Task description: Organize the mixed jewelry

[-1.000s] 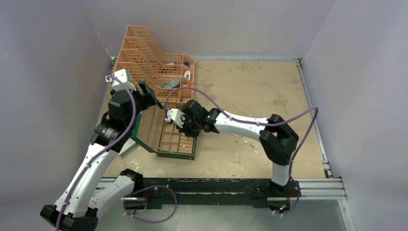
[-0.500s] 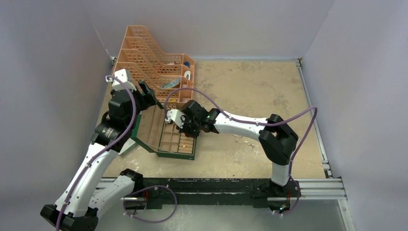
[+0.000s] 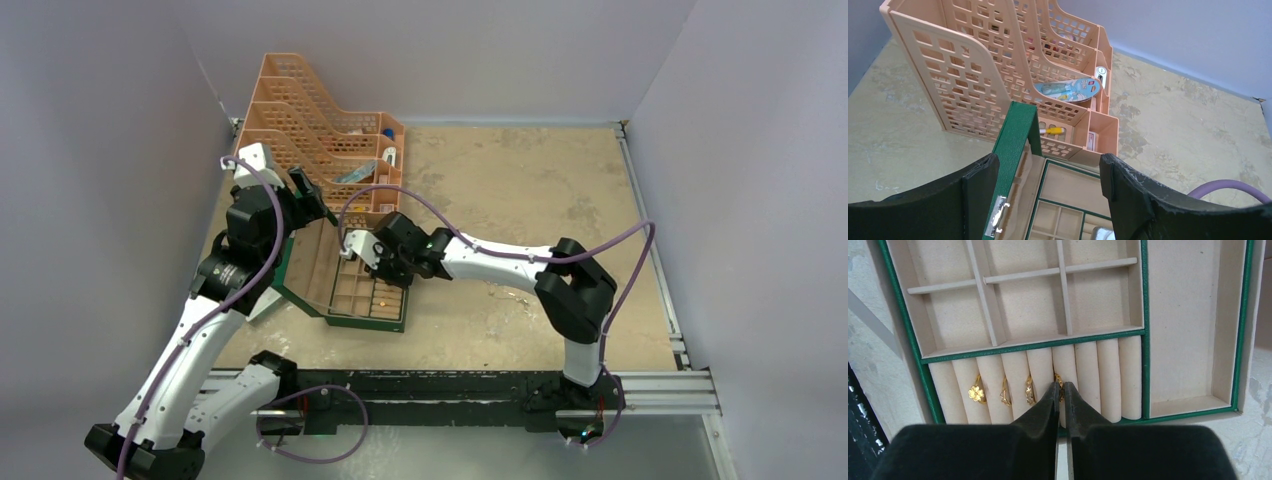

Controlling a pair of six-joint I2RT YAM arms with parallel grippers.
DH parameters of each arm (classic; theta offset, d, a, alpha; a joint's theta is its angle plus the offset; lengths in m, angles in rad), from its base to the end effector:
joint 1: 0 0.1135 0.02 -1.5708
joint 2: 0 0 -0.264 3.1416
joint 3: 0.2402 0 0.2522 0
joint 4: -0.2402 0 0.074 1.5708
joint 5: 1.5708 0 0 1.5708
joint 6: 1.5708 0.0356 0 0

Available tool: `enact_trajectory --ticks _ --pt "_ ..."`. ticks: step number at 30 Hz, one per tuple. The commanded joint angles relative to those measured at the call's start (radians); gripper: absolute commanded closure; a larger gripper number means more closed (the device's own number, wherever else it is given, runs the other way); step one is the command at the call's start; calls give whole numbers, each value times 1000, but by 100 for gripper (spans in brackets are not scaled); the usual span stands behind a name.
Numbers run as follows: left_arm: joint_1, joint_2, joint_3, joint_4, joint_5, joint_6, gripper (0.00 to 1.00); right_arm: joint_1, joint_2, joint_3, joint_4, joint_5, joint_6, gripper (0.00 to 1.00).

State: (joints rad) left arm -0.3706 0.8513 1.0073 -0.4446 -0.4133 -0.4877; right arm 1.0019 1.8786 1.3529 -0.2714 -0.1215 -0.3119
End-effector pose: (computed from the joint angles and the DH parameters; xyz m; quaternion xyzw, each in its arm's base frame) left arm 0.1738 -0.0522 0.3791 -0.1684 0.7759 -0.0940 0.6007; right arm 0.2217 0.3548 0.2159 -0.5826 0.7180 0.1803 0.3354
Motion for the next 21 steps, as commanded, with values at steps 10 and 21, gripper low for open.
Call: enact_trajectory --ticks 10,21 --pt "10 -6 3 22 18 -23 26 -2 -112 54 -120 -19 96 56" --pt "10 -9 0 89 192 19 25 -104 -313 -114 113 116 385 55"
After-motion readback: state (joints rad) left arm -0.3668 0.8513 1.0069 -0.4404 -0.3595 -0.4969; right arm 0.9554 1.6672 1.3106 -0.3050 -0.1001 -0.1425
